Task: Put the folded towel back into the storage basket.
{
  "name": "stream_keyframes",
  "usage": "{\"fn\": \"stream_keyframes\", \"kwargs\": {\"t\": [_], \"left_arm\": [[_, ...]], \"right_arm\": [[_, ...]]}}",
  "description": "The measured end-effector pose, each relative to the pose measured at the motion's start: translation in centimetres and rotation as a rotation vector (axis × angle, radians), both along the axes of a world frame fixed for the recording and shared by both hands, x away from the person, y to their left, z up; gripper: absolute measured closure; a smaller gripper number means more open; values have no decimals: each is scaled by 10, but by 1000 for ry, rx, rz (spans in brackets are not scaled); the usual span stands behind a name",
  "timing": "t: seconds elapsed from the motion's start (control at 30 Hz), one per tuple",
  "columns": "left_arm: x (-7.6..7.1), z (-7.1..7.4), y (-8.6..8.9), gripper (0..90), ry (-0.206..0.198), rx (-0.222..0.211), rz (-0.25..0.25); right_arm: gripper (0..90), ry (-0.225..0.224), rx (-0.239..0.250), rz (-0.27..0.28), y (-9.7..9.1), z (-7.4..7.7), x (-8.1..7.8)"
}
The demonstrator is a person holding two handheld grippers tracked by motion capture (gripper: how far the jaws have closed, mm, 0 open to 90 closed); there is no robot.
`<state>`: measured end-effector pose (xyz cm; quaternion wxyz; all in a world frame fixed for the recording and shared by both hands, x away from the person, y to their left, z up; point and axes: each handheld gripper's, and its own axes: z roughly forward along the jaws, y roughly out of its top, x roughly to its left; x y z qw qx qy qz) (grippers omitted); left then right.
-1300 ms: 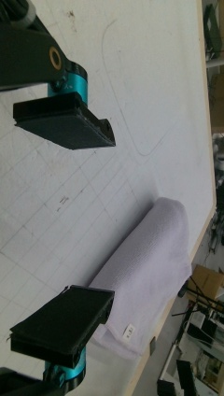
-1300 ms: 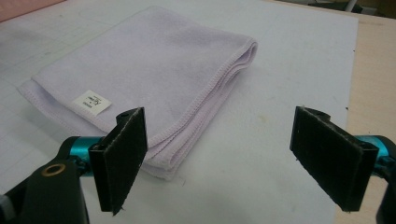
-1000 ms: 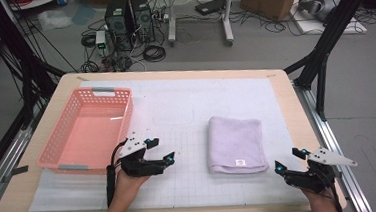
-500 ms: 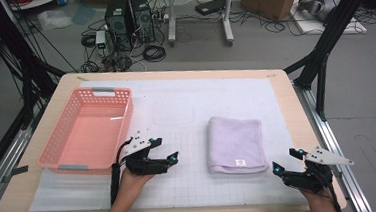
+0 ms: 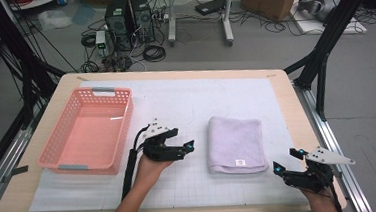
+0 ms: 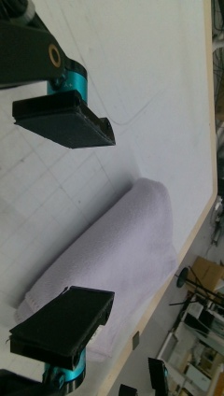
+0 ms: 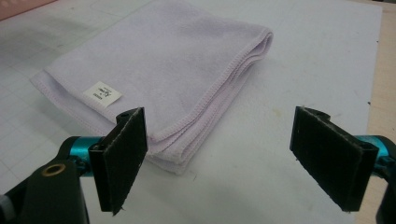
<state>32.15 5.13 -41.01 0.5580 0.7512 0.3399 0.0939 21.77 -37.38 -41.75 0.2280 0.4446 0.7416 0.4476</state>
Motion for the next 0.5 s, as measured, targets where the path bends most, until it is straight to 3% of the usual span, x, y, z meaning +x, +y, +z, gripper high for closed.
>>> {"fn": "stream_keyframes", "kwargs": {"t": [0.17, 0.5], "left_arm": [[12, 2, -23, 212, 37, 44, -16], [24, -10, -56, 223, 115, 46, -47]], "right_arm": [[179, -3, -2, 7, 0, 0, 1], [179, -2, 2, 14, -1, 0, 2]]}}
